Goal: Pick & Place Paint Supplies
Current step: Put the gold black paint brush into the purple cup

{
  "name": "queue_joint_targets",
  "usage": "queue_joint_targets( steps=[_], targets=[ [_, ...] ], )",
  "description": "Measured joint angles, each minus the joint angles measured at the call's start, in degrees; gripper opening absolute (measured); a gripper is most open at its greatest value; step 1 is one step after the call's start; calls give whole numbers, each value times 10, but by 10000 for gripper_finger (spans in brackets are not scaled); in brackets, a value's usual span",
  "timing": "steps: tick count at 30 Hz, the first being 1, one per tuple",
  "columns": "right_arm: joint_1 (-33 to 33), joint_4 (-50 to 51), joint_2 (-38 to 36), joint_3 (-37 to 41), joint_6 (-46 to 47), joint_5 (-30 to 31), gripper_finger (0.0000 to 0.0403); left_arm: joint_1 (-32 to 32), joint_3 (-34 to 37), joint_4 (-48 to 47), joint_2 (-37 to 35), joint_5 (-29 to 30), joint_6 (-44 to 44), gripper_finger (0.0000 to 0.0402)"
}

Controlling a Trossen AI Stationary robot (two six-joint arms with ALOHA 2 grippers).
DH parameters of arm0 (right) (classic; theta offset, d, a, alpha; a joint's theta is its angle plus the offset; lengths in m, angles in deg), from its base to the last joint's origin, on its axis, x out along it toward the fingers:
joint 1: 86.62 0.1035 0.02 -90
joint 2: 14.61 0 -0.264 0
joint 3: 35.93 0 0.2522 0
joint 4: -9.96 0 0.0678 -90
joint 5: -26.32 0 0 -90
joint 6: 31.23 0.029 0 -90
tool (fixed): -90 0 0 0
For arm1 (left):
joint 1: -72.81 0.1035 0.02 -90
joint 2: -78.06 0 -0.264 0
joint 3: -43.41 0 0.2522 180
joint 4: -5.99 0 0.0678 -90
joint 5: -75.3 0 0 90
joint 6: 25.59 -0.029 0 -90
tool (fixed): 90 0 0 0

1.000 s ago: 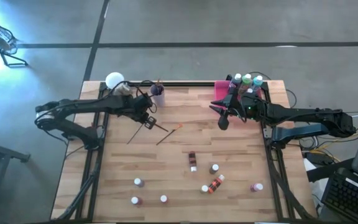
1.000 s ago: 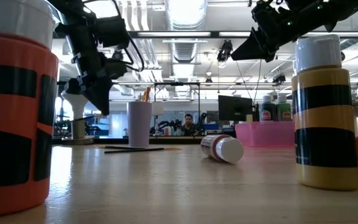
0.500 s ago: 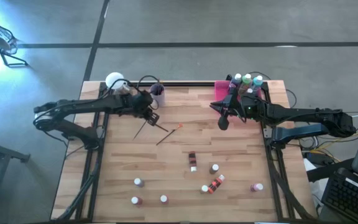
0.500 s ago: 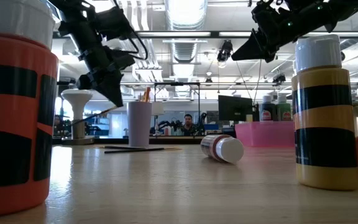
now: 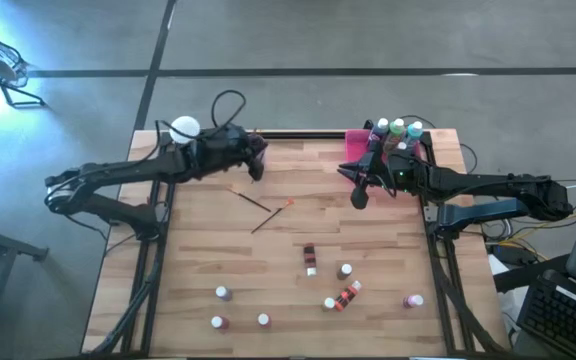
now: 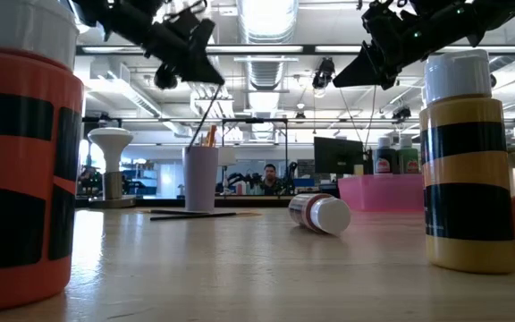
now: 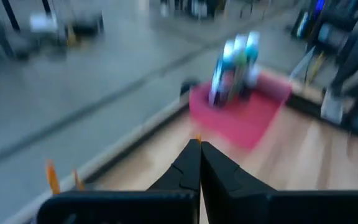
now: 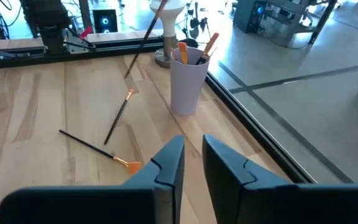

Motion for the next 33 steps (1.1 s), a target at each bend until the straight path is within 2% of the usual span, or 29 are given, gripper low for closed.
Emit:
queue_joint_targets(
  steps=[8, 15, 26, 33],
  targets=[
    [0, 0, 0, 0, 0, 0, 76, 4, 0, 149, 0, 44, -98, 2],
    [0, 0, 0, 0, -2, 2, 89, 23, 12, 219, 0, 56, -147, 2],
    [-1, -1, 0, 0, -7, 11, 100, 77, 68, 337, 0, 59, -152, 2],
    [-2, -1, 0, 0, -9, 11, 79, 94, 108, 386, 0, 58, -134, 2]
  ],
)
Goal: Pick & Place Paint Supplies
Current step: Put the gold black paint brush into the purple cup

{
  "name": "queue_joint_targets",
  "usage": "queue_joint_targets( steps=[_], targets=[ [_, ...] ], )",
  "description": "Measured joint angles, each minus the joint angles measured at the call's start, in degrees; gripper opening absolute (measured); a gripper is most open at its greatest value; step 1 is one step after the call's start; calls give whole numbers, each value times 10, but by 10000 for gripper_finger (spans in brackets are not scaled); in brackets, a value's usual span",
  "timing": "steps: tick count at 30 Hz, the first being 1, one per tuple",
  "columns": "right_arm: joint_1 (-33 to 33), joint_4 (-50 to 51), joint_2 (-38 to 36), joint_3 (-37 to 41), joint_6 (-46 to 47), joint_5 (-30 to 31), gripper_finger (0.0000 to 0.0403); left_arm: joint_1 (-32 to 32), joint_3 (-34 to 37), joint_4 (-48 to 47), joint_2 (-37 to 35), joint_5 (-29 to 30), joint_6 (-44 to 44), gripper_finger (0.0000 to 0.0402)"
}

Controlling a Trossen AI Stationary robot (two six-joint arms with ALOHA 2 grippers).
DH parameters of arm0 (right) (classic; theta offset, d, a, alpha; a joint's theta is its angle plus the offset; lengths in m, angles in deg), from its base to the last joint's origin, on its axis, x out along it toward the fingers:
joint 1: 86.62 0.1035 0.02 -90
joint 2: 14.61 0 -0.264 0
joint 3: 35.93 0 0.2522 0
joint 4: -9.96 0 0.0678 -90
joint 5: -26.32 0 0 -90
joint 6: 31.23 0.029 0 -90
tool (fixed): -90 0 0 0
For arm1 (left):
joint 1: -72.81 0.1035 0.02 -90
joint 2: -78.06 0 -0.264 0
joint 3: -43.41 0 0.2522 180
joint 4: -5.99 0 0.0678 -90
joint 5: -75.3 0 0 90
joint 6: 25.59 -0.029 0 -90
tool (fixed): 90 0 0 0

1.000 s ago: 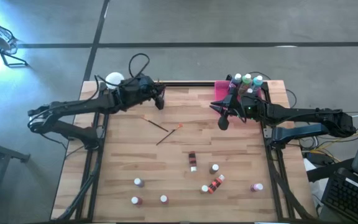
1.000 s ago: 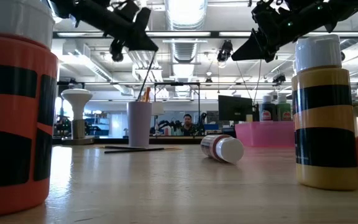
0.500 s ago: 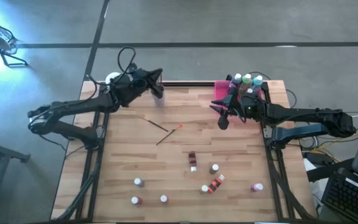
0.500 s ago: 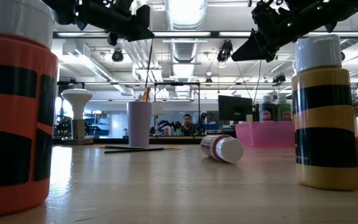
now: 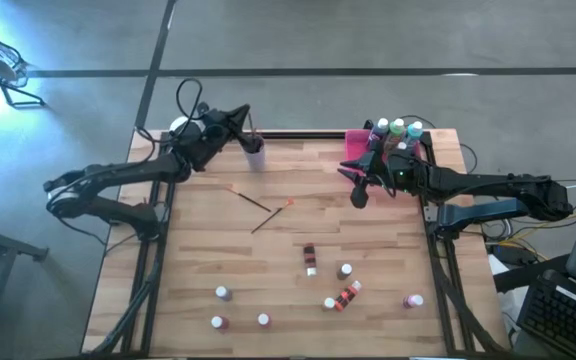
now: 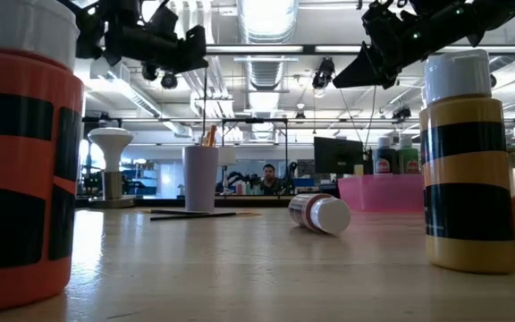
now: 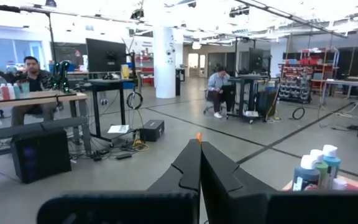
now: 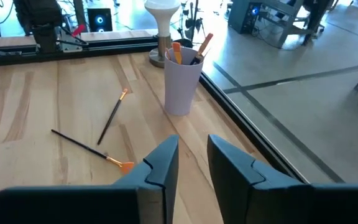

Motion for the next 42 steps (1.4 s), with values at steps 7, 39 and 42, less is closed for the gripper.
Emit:
queue_joint_targets(
  steps=[7, 39, 42],
  targets=[
    [0, 0, 0, 0, -6, 0, 52, 5, 46, 72, 0, 0, 14, 2],
    [0, 0, 0, 2, -12, 0, 88, 7, 81, 125, 156, -2, 68, 3],
    [0, 0, 0, 2, -12, 0, 92, 7, 81, 123, 167, -2, 71, 3]
  ],
)
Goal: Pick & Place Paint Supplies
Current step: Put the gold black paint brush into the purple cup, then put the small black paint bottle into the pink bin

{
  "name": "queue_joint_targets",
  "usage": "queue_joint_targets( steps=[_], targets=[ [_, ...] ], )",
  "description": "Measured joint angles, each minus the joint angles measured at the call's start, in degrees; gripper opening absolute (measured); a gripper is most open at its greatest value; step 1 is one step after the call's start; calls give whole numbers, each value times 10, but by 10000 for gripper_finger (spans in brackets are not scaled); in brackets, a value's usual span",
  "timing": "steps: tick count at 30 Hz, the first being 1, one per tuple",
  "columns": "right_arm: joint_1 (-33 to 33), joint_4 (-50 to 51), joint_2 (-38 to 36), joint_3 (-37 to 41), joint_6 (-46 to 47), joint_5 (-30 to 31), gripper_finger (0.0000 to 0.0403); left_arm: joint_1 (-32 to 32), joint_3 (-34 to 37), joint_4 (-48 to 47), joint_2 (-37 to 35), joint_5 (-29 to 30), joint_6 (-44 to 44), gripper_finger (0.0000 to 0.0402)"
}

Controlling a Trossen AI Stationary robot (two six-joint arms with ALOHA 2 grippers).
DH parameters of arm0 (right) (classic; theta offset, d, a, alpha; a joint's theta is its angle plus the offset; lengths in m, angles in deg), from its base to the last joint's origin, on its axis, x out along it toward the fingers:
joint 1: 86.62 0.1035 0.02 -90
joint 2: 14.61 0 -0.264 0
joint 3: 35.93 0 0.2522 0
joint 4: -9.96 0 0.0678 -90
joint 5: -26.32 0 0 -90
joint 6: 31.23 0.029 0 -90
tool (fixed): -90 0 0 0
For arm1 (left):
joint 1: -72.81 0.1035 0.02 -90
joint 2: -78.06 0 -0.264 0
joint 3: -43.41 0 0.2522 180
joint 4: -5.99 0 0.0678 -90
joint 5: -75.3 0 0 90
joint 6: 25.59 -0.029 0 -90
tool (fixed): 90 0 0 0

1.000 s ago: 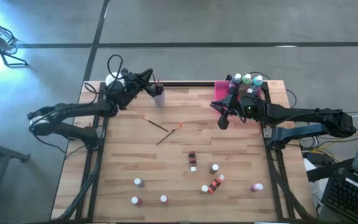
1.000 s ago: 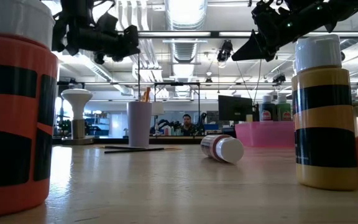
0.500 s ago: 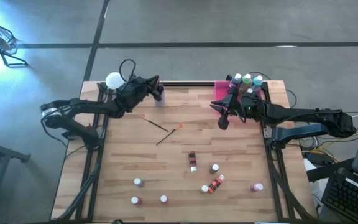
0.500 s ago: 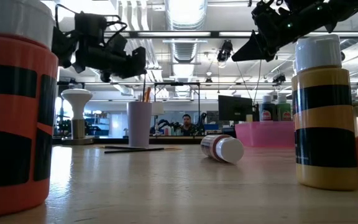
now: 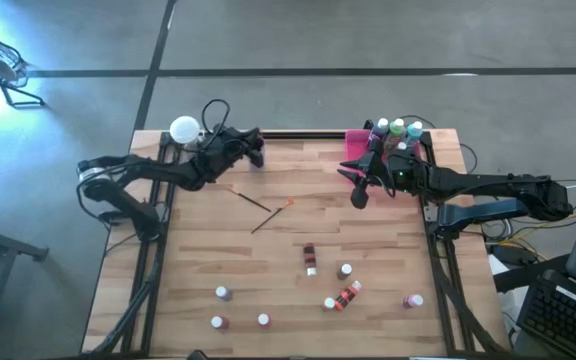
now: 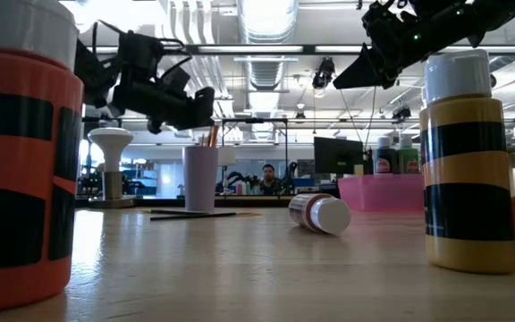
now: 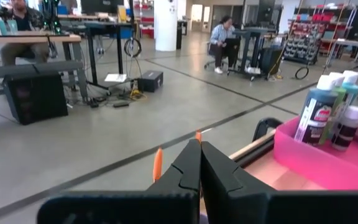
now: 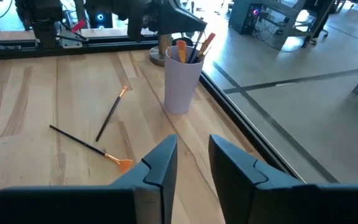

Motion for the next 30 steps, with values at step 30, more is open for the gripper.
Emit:
queue_joint_targets(
  steps=[30],
  targets=[
    [0, 0, 0, 2, 0, 0, 43, 0, 0, -65, 9, 0, -3, 86]
  ],
)
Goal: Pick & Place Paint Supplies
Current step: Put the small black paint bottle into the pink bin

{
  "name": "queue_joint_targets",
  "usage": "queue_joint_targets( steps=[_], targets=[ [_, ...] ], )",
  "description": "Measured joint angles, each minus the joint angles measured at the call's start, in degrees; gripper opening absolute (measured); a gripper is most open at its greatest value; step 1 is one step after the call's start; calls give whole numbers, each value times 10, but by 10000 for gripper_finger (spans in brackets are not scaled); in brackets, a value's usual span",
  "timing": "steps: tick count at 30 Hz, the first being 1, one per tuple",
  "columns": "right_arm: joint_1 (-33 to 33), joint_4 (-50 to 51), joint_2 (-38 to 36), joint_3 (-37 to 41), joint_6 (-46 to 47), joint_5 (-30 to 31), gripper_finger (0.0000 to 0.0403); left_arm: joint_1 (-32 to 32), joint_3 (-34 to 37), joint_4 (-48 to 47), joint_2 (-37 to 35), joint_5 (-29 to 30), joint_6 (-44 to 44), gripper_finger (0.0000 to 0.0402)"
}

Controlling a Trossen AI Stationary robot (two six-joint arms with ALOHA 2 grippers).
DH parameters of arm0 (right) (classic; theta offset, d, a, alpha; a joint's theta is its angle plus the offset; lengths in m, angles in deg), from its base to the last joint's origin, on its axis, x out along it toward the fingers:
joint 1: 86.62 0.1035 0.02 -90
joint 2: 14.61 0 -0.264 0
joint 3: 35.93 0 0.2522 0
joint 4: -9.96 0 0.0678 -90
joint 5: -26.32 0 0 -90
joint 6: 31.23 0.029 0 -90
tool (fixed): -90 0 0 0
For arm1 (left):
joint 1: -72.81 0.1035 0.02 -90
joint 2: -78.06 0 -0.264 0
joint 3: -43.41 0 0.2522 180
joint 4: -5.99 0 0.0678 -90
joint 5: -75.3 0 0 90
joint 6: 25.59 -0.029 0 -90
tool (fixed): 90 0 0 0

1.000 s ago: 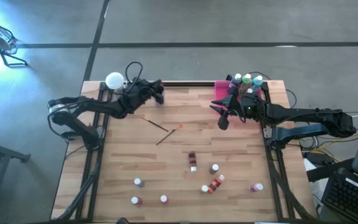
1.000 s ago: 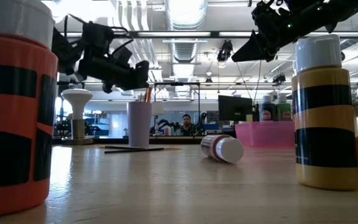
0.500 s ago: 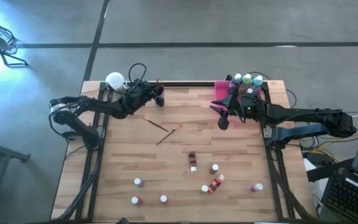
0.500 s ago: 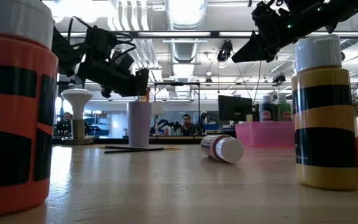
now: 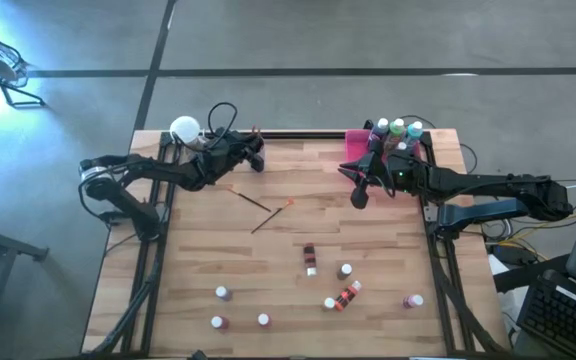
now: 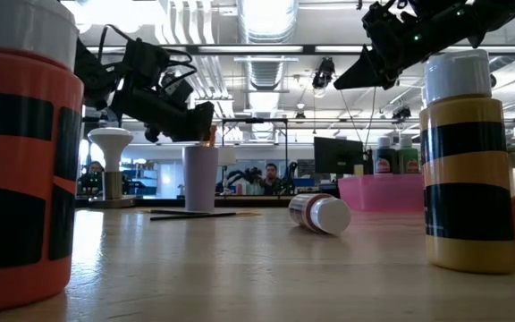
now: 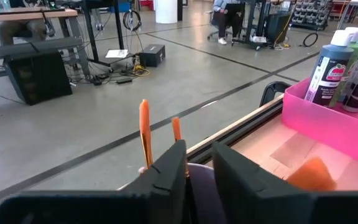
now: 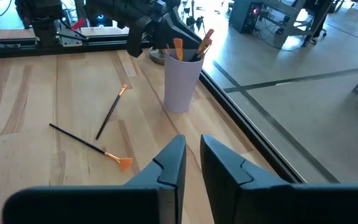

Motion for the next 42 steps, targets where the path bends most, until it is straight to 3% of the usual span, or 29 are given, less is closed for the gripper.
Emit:
queue_joint_targets(
  steps=[7, 12, 17, 20, 25, 27, 31, 38, 42],
  targets=[
    [0, 0, 0, 0, 0, 0, 56, 0, -8, -3, -19, -13, 3, 146],
    [0, 0, 0, 0, 0, 0, 71, 0, -25, -3, -49, -15, -3, 156],
    [0, 0, 0, 2, 0, 0, 85, -1, -39, -2, -80, -55, -3, 157],
    [0, 0, 0, 4, 0, 0, 92, -1, -43, -11, -102, -101, 21, 156],
    [0, 0, 0, 5, 1, 0, 102, -6, -43, -79, -156, -248, 82, 156],
    [0, 1, 0, 5, 1, 0, 105, -18, -42, -121, -179, -270, 98, 155],
    [0, 0, 0, 5, 5, -1, 110, -70, -40, -182, -218, -237, 100, 155],
    [2, -6, 0, 5, 27, -3, 121, -186, -40, -302, -247, -107, 64, 153],
    [2, -9, 4, 5, 50, -2, 128, -213, -39, -381, -251, -64, 57, 153]
  ],
)
